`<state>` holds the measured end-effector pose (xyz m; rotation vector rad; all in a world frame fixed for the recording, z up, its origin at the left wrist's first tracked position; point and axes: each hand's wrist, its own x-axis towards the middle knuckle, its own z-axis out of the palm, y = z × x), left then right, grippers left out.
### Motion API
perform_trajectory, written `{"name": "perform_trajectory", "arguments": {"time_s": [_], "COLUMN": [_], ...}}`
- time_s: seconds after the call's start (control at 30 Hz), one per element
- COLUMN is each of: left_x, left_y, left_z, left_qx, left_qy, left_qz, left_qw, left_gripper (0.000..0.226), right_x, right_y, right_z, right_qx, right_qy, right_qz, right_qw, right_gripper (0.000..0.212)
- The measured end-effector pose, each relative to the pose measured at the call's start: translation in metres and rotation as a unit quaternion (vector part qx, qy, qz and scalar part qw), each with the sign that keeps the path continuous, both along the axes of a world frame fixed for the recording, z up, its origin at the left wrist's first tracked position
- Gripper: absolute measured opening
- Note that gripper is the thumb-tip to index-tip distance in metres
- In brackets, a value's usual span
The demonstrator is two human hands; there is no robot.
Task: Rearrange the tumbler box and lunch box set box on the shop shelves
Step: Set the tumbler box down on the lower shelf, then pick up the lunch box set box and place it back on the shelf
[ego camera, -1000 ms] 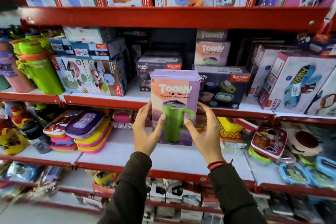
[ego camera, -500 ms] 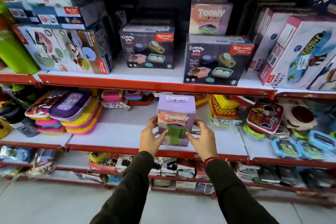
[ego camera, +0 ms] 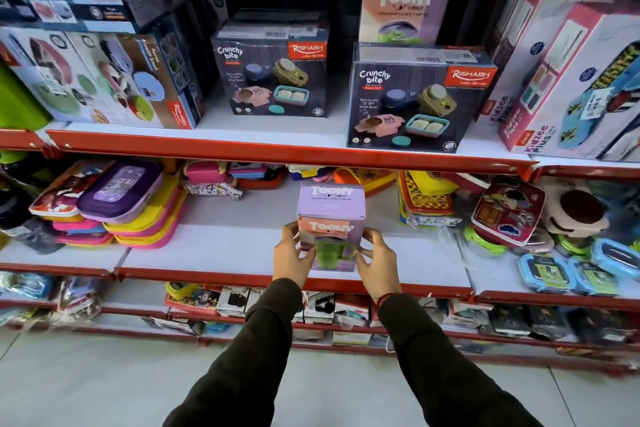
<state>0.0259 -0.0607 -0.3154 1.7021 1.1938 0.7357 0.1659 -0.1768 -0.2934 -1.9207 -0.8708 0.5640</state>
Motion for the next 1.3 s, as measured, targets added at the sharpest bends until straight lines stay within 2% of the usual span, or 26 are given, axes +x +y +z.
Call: {"name": "perform_trajectory", "arguments": {"time_s": [0.17, 0.27, 0.4, 0.53, 0.6, 0.73, 0.83, 0.93, 1.13, 1.3], "left_x": [-0.017, -0.021, -0.001, 0.035, 0.052, 0.076, 0.086, 0.089, 0.082, 0.062], "left_y": [-0.011, -0.014, -0.009, -0.004, -0.004, 0.000, 0.004, 0.005, 0.002, -0.004], "left_z": [0.020, 0.050, 0.113, 0.178, 0.201, 0.221, 0.221, 0.222, 0.233, 0.241], "left_qx": [0.041, 0.145, 0.277, 0.341, 0.321, 0.208, 0.151, 0.136, 0.169, 0.219], "left_qy": [-0.048, -0.082, -0.129, -0.152, -0.147, -0.108, -0.080, -0.076, -0.126, -0.197], "left_qz": [-0.003, 0.013, 0.030, 0.002, -0.034, -0.102, -0.136, -0.143, -0.093, -0.039], "left_qw": [0.998, 0.986, 0.952, 0.928, 0.935, 0.967, 0.976, 0.977, 0.973, 0.955], "left_gripper": [0.087, 0.073, 0.056, 0.051, 0.059, 0.072, 0.070, 0.064, 0.057, 0.048], "right_x": [0.000, 0.007, 0.019, 0.041, 0.055, 0.084, 0.102, 0.107, 0.097, 0.079], "right_y": [-0.008, -0.013, -0.012, -0.009, -0.009, -0.007, -0.004, -0.002, -0.003, -0.011], "right_z": [0.020, 0.050, 0.102, 0.152, 0.171, 0.194, 0.198, 0.199, 0.207, 0.215], "right_qx": [0.047, 0.131, 0.250, 0.320, 0.331, 0.251, 0.187, 0.166, 0.244, 0.312], "right_qy": [0.000, -0.041, -0.116, -0.174, -0.172, -0.083, -0.037, -0.026, -0.075, -0.093], "right_qz": [-0.052, -0.085, -0.135, -0.194, -0.205, -0.174, -0.147, -0.121, -0.147, -0.154], "right_qw": [0.998, 0.987, 0.952, 0.911, 0.905, 0.949, 0.971, 0.978, 0.956, 0.933], "right_gripper": [0.061, 0.057, 0.051, 0.050, 0.055, 0.071, 0.068, 0.063, 0.055, 0.051]}}
